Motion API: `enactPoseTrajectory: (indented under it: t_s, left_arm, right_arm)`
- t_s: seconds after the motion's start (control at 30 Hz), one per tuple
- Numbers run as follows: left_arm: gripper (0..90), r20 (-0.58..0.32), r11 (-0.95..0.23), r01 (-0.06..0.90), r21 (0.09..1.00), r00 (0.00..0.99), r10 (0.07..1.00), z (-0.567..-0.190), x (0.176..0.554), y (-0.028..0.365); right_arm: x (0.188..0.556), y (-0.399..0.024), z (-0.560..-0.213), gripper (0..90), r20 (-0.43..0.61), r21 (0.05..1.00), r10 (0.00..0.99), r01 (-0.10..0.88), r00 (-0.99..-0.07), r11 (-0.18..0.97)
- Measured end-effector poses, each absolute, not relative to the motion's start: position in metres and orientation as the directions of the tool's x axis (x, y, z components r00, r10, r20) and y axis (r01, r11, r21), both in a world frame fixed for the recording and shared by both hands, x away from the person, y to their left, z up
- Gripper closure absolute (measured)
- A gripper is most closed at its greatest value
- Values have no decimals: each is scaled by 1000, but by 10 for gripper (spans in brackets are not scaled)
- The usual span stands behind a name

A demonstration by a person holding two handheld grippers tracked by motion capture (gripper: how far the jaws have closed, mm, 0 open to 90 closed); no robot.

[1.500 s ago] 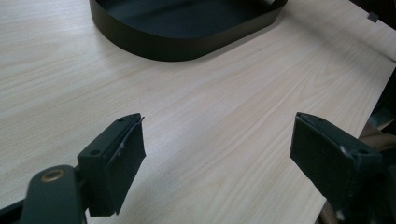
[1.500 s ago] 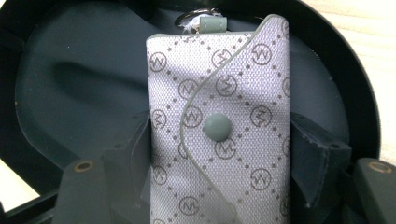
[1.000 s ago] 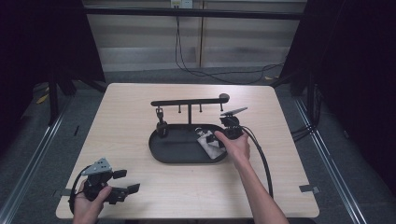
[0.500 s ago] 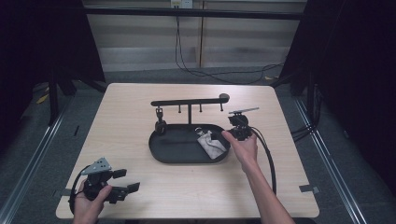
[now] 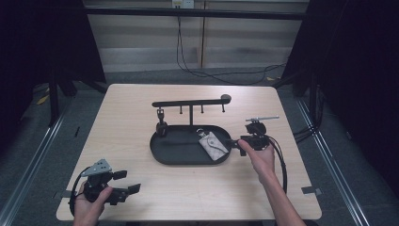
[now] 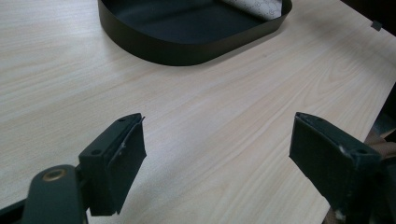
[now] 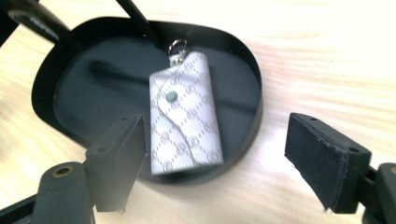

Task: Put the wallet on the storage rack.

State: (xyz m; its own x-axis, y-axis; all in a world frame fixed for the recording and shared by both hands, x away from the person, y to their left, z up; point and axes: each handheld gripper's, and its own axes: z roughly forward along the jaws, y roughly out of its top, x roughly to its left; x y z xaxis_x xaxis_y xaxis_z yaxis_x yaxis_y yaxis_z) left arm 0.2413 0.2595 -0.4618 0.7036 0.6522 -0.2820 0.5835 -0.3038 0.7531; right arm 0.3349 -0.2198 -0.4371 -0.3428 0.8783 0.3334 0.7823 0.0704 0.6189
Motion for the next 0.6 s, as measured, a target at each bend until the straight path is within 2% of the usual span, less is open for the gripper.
enactPoseTrajectory:
  t_s: [0.6]
  left_arm:
    - [180, -280, -299, 584, 755, 698, 659, -462, 242, 260]
  right_arm:
    - [282, -249, -436, 210, 262, 676, 892, 730, -367, 102]
